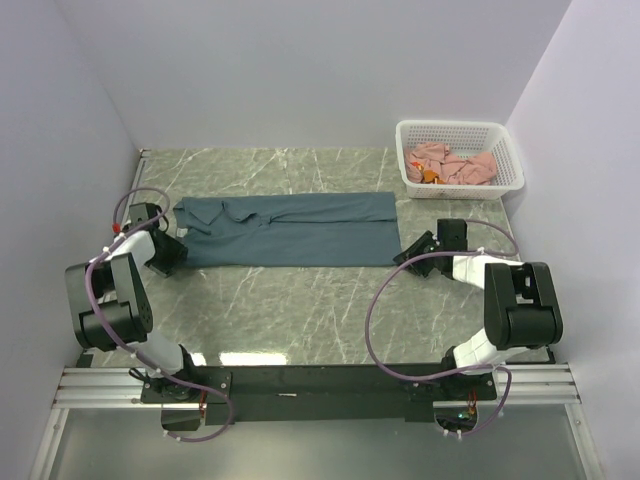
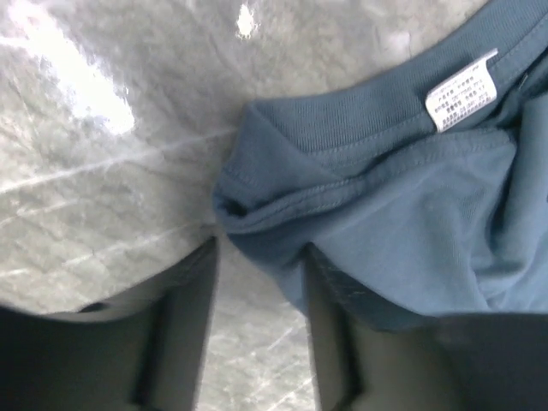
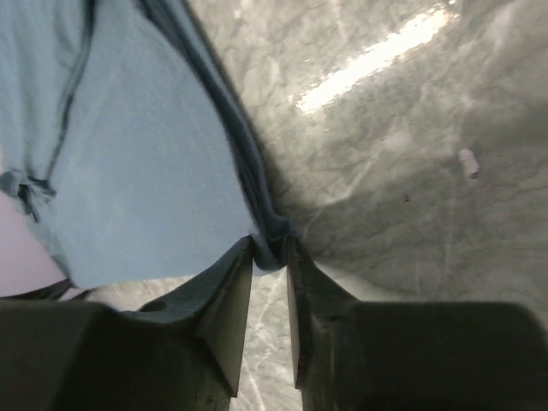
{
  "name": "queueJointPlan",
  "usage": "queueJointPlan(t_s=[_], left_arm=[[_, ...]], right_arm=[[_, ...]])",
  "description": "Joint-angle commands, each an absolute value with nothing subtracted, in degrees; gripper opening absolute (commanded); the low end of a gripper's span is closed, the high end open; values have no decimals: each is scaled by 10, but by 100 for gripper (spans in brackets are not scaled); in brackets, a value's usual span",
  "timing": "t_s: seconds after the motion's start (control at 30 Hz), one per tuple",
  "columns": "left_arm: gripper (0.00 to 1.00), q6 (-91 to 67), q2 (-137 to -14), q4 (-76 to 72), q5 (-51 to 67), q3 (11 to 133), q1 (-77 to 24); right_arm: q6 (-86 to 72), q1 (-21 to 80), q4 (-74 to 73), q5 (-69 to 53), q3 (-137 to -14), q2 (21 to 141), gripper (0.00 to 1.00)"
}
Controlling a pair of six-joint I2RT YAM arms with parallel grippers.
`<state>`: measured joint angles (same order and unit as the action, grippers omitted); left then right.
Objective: Fold and stack the t-shirts
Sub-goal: Fold the tshirt
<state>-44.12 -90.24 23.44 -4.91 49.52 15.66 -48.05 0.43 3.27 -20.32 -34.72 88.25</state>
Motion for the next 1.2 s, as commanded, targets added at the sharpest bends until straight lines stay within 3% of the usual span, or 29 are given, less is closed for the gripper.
queueJointPlan(t_s=[0.0, 0.17, 0.23, 0.27, 0.6, 0.73, 0.93, 1.07, 1.17], left_arm=[[47, -432, -924, 231, -70, 515, 157], [17, -428, -925, 239, -93, 513, 167], [11, -430, -924, 251, -105, 515, 172], [3, -430, -923, 258, -109, 515, 173], [1, -463, -893, 327, -121, 483, 206], [5, -470, -866, 326, -92, 443, 232], [31, -464, -787, 323, -66, 424, 248], [54, -461, -742, 309, -45, 414, 248], [56, -461, -728, 301, -38, 408, 248]], right_arm=[[-460, 3, 4, -173, -371, 890, 24], [-447, 3, -33, -156, -380, 891, 0], [-447, 3, -39, -151, -380, 887, 0], [-446, 3, -47, -147, -381, 884, 0], [-395, -38, -121, -132, -351, 806, 0], [-384, -40, -133, -133, -324, 780, 0], [-367, -40, -134, -149, -314, 767, 4], [-358, -40, -133, -158, -317, 766, 4], [-356, -40, -127, -168, -317, 764, 5]])
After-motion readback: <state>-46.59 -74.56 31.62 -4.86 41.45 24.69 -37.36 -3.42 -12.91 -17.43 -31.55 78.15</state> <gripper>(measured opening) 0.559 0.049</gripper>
